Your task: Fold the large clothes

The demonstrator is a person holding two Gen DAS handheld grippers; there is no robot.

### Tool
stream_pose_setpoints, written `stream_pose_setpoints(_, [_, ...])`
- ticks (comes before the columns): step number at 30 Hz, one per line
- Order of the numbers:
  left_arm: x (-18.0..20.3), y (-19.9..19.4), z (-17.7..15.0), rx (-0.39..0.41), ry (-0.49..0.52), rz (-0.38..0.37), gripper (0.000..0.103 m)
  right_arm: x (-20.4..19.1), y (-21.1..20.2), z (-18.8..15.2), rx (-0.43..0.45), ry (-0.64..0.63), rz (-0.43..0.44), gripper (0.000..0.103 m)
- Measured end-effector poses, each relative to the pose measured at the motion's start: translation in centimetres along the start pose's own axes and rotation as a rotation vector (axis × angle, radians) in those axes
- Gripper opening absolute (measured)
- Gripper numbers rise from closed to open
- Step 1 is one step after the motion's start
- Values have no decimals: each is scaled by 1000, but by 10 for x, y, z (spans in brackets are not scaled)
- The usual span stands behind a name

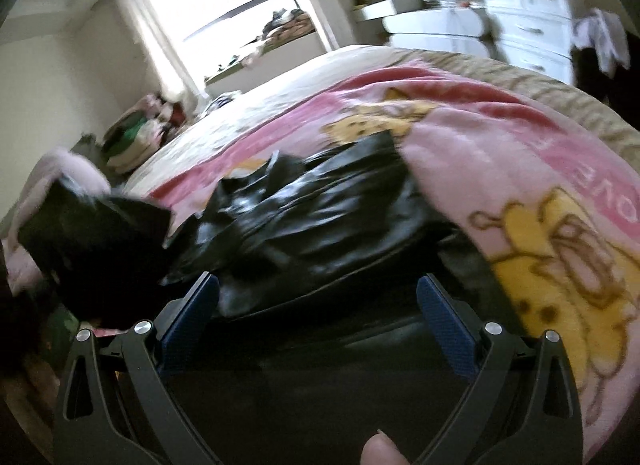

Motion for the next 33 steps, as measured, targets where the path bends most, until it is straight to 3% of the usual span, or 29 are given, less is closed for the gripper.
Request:
stream_pose_setpoints(7, [3,53,-51,-203,98,46,5,35,-7,6,11,93,-21,98])
stream_pose_setpoints(11, [13,62,-69,-268,187,104,13,44,-10,8,5,135,-11,98])
stream_pose_setpoints(13, [19,66,-74,-290,234,114,24,46,-9,9,0,150,1,98])
stream_pose_setpoints(15, [25,69,-77,-309,262,117,28,48,-10,9,-4,157,9,98])
stream_pose_setpoints(17, [31,68,-79,-325,298,120,45,47,-9,9,-18,161,30,98])
stream_pose_setpoints(18, [36,67,-76,-330,301,101,63,46,-8,8,-30,161,39,98])
stream_pose_setpoints(19, [41,64,-75,-336,299,67,67,43,-6,7,-49,156,52,98])
stream_pose_setpoints(26, [68,44,-67,-326,327,-2,78,21,18,-2,-185,186,211,98])
stream_pose_setpoints(28, [65,34,-55,-297,314,-1,81,18,26,-4,-224,203,221,98])
stream_pose_setpoints(30, [54,21,-36,-244,289,28,85,14,37,-8,-273,192,204,98])
stream_pose_setpoints(33, [15,5,-6,-170,216,144,90,7,50,-20,-327,178,183,98])
Point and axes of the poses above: each gripper's, at about its wrist camera, not at the fingertips, and y roughly the way its jaws point, x to its right, z to its top, the point moved 5 cm from there along y, roughly the way its jaws point, and after that the axes turned 2 degrees about -z, right-handed, at the moved point
